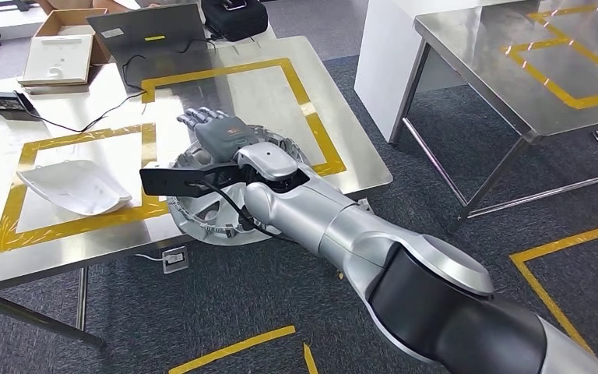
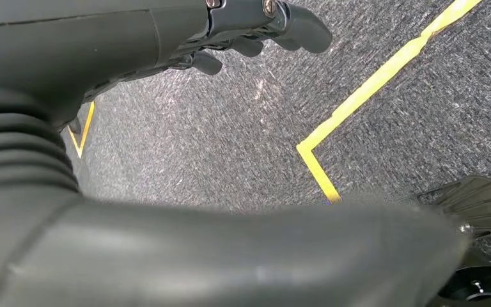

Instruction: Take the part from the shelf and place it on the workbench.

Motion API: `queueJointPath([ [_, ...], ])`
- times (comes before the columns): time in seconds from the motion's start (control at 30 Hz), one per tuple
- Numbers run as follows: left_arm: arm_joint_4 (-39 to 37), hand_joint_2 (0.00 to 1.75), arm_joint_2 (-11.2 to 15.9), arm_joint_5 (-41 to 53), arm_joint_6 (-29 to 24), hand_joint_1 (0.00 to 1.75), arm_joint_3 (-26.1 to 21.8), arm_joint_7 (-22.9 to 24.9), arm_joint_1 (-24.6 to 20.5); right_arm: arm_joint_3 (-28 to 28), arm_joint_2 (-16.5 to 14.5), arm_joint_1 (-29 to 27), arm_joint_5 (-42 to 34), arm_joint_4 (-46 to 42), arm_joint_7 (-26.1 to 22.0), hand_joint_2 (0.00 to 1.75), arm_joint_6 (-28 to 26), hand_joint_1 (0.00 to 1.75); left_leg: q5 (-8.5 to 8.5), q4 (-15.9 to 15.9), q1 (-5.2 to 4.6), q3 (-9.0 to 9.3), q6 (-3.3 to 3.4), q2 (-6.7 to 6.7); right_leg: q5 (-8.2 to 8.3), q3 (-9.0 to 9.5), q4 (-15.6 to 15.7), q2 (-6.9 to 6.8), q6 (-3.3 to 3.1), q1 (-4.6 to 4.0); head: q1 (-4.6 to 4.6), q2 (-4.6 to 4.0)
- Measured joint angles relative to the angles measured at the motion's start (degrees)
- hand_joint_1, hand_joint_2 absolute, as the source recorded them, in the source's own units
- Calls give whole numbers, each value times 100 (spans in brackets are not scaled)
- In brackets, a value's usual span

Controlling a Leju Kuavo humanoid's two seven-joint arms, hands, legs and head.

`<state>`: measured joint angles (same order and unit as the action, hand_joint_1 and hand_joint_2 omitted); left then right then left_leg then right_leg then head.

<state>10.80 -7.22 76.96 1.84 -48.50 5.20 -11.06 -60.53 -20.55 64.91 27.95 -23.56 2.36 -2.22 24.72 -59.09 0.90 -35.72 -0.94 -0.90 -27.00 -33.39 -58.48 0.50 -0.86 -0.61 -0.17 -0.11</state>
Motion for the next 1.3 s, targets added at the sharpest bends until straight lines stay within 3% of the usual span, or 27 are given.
queueJointPath([
  [0.1, 0, 0, -1, -10, -5, 0, 0, -2, 0, -8, 1, 23, -38, 4, -68, 0, -128, 0, 0, 0, 0, 0, 0, 0, 0, -1, -1, 0, 0, 0, 0, 0],
  [0.2, 0, 0, -1, -79, -85, 0, -3, 55, 17, 50, 23, 158, -222, 4, -367, 0, -602, 0, 0, -3, -2, -1, 1, 2, 2, -1, -1, 1, 2, 2, 0, 0],
  [0.33, 0, 0, 5, -202, -272, 0, -26, 263, 150, 615, 282, 383, -454, -496, -786, 0, -1109, 0, 9, -12, -17, -1, 13, -3, 4, 5, 2, 0, 14, 18, -1, 0],
  [0.53, 0, 0, 31, -242, -381, 0, -100, 338, 391, 2104, 868, 81, -349, -2374, -842, 0, -466, 0, 18, -22, -62, 1, 83, -7, 9, 17, 13, 0, 96, 67, -2, 1],
  [0.6, -1, 0, 17, -246, -410, 0, -118, 306, 407, 2511, 1004, -70, -309, -2889, -911, 0, -402, 0, -34, 33, -30, 16, 134, 5, -55, 0, -49, -2, 137, 70, 3, 0],
  [0.67, -1, 0, 2, -248, -431, 0, -125, 275, 399, 2818, 1132, -226, -291, -3321, -995, 0, -383, 0, -79, 88, 5, 19, 176, 35, -358, -168, -459, -7, 186, 78, 22, 0],
  [0.73, 0, 0, -5, -254, -435, 0, -134, 259, 389, 3035, 1249, -437, -301, -3700, -1093, 0, -350, 0, -93, 90, 9, 2, 184, 60, -733, -462, -1176, -12, 240, 107, 35, 1],
  [0.77, 0, 0, -8, -267, -436, 0, -142, 253, 388, 3123, 1299, -571, -310, -3872, -1139, 0, -327, 0, -99, 84, 14, -8, 176, 70, -817, -560, -1439, -13, 261, 126, 35, 1],
  [0.8, 0, 0, -10, -291, -440, 0, -151, 236, 389, 3208, 1345, -704, -322, -4051, -1186, 0, -300, 0, -109, 73, 23, -24, 162, 77, -796, -575, -1519, -15, 279, 146, 35, 2],
  [0.83, 0, 0, -11, -324, -451, 0, -164, 208, 390, 3281, 1383, -826, -336, -4216, -1225, 0, -275, 0, -120, 56, 38, -48, 143, 84, -676, -481, -1376, -18, 295, 166, 35, 2],
  [0.9, 2, 0, -10, -399, -491, 0, -199, 132, 398, 3415, 1456, -1003, -375, -4533, -1303, 0, -236, 0, -146, 7, 67, -116, 86, 92, -387, -77, -656, -28, 326, 203, 36, 2],
  [0.97, 3, 0, -11, -438, -532, 0, -249, 87, 424, 3552, 1535, -1145, -428, -4834, -1369, 0, -210, 0, -178, -26, 74, -167, 2, 82, -233, 161, -190, 1, 282, 191, 35, 2],
  [1.1, 1, 0, -14, -442, -555, 0, -298, 112, 550, 3825, 1707, -1428, -429, -5278, -1429, 0, -192, 0, -236, -21, 82, -234, -194, 58, -135, 70, -135, 32, 49, 169, 34, 0],
  [1.17, -1, 0, -17, -439, -560, 0, -302, 128, 598, 3905, 1775, -1550, -380, -5432, -1440, 0, -192, 0, 107, -339, 90, -363, -223, 65, -27, -24, -109, 25, -47, 175, 31, 0],
  [1.23, -2, 0, -22, -435, -562, 0, -304, 118, 603, 3982, 1867, -1696, -337, -5546, -1446, 0, -196, 0, 655, -1045, 77, -558, -218, 68, 70, -142, -109, 15, -95, 148, 31, 0],
  [1.27, -2, 0, -25, -433, -562, 0, -304, 112, 600, 4021, 1922, -1777, -317, -5584, -1455, 0, -198, 0, 823, -1377, 69, -616, -213, 69, 120, -207, -111, 9, -107, 127, 31, 0],
  [1.3, -2, 0, -25, -433, -562, 0, -304, 107, 597, 4054, 1975, -1858, -299, -5610, -1471, 0, -202, 0, 873, -1568, 58, -603, -199, 68, 170, -273, -113, 4, -113, 106, 32, 1],
])
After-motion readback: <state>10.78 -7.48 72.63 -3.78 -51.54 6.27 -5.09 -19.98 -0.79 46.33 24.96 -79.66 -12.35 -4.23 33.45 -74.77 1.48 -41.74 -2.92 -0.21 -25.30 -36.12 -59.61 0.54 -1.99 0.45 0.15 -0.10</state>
